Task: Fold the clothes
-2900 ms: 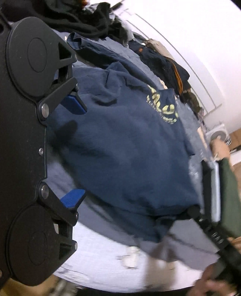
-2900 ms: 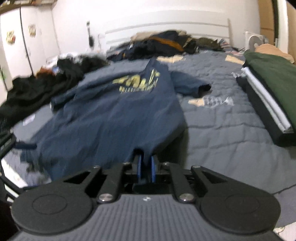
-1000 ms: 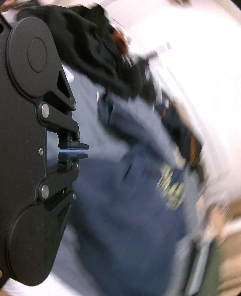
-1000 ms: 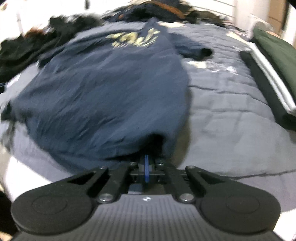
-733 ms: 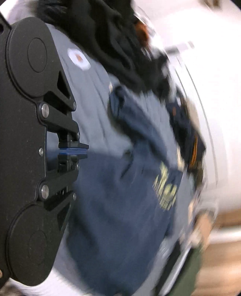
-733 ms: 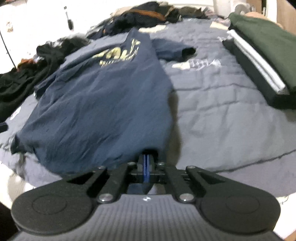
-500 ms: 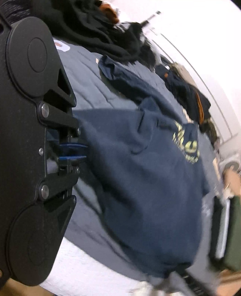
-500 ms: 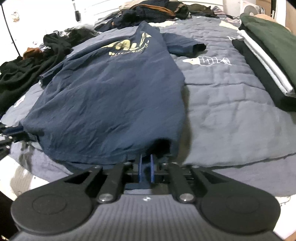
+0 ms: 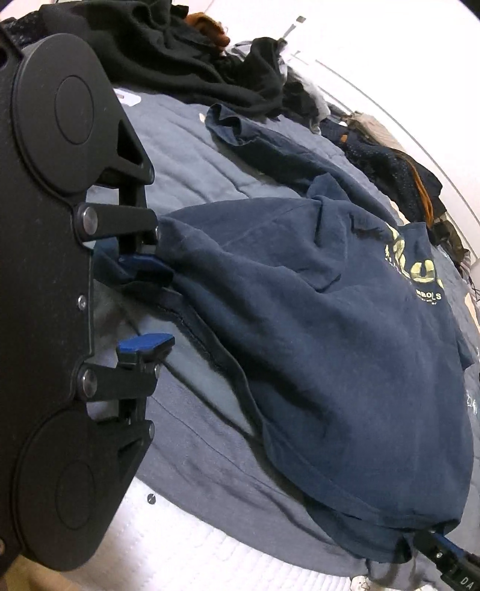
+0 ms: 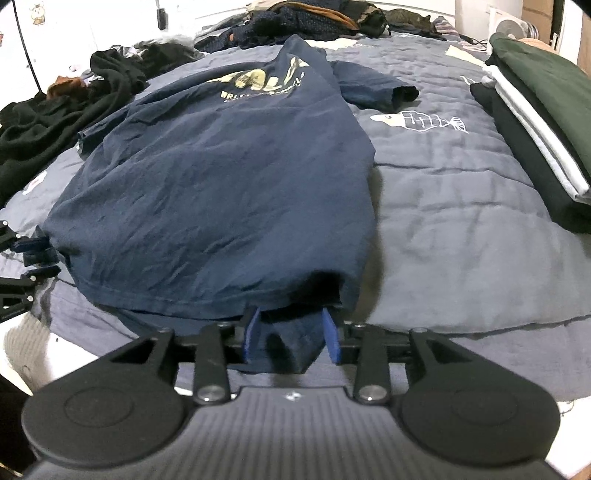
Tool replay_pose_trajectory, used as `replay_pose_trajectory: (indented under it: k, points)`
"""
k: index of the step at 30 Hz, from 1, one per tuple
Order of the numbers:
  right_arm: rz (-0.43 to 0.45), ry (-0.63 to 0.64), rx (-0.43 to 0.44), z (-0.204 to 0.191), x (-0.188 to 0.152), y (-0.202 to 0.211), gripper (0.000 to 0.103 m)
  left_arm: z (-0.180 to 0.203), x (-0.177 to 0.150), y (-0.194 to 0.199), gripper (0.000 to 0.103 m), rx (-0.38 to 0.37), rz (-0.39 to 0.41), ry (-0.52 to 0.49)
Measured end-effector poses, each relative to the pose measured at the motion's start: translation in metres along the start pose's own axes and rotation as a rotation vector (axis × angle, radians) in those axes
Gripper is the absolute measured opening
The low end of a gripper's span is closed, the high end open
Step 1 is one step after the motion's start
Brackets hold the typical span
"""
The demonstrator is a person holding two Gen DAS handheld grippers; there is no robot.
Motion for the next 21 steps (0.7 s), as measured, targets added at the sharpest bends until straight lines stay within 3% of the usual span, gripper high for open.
replay_pose_trajectory:
  k: [1, 2, 3, 18, 21]
  points:
    - [0.0, -0.001, 0.0, 0.0, 0.0, 0.0, 0.037, -0.005, 0.0, 0.003, 0.03, -0.001, 0.015, 0.028]
    - [0.0, -0.001, -0.002, 0.001, 0.0, 0.0, 0.037, -0.011, 0.001, 0.008, 0.011, 0.002, 0.039, 0.067]
    - [-0.002, -0.001, -0.005, 0.001, 0.0, -0.001, 0.037, -0.017, 0.001, 0.012, 0.004, 0.005, 0.063, 0.105]
    - [-0.028, 0.046, -0.054, -0.001, -0.005, -0.008, 0.038, -0.108, -0.005, 0.079, 0.001, 0.053, 0.414, 0.704]
    - [-0.033, 0.091, -0.067, -0.007, -0.006, -0.011, 0.038, -0.11, -0.005, 0.084, 0.001, 0.061, 0.426, 0.726]
Point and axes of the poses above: each gripper's, at about its wrist camera, not at the fingertips, and y roughly against the way its jaws point, z to its right, x to its top, the point moved 1 cm from there along -y, roughly the way its jaws point, and after that the axes turned 6 degrees about -x, right-handed, at the moved point
